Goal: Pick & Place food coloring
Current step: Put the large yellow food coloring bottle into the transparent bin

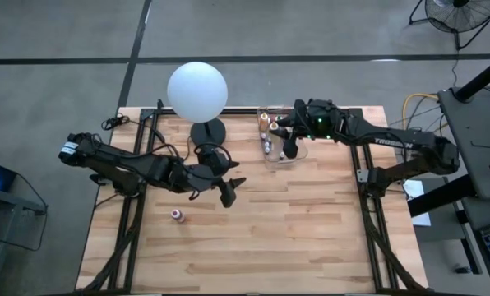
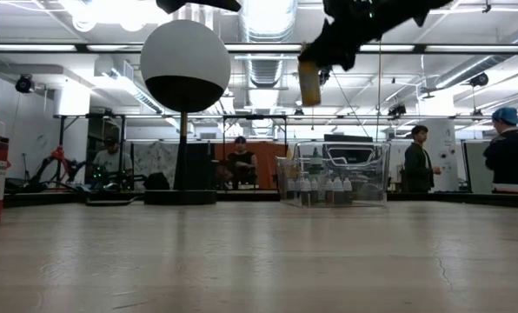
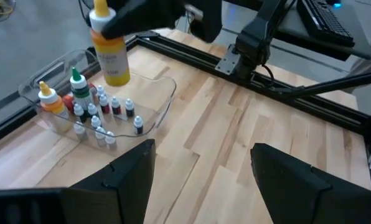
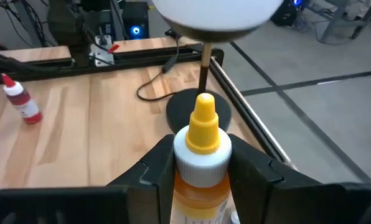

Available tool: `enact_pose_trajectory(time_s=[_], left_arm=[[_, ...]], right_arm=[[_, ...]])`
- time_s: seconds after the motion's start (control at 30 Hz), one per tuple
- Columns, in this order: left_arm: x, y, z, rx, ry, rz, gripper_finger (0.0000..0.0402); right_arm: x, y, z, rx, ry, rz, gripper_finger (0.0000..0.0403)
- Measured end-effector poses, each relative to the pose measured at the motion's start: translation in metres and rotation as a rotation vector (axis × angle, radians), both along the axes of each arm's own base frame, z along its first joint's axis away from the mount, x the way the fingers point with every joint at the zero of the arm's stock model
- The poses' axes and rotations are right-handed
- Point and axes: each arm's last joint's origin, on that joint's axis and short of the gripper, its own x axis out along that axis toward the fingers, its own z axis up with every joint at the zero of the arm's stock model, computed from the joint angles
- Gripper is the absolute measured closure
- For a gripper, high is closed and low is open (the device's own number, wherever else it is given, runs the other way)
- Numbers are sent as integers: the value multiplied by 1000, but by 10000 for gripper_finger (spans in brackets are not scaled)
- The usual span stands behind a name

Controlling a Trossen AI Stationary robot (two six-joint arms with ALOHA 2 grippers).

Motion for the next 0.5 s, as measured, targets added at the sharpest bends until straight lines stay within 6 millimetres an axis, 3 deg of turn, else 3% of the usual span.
enact_pose_trajectory(time_s=[0.27, 0.5], left_arm=[[0, 0, -1, -5, 4, 3, 166], [0, 0, -1, -10, 2, 6, 166]], right_arm=[[-7, -6, -48, -1, -12, 32, 296], [-27, -25, -80, 23, -25, 102, 296]])
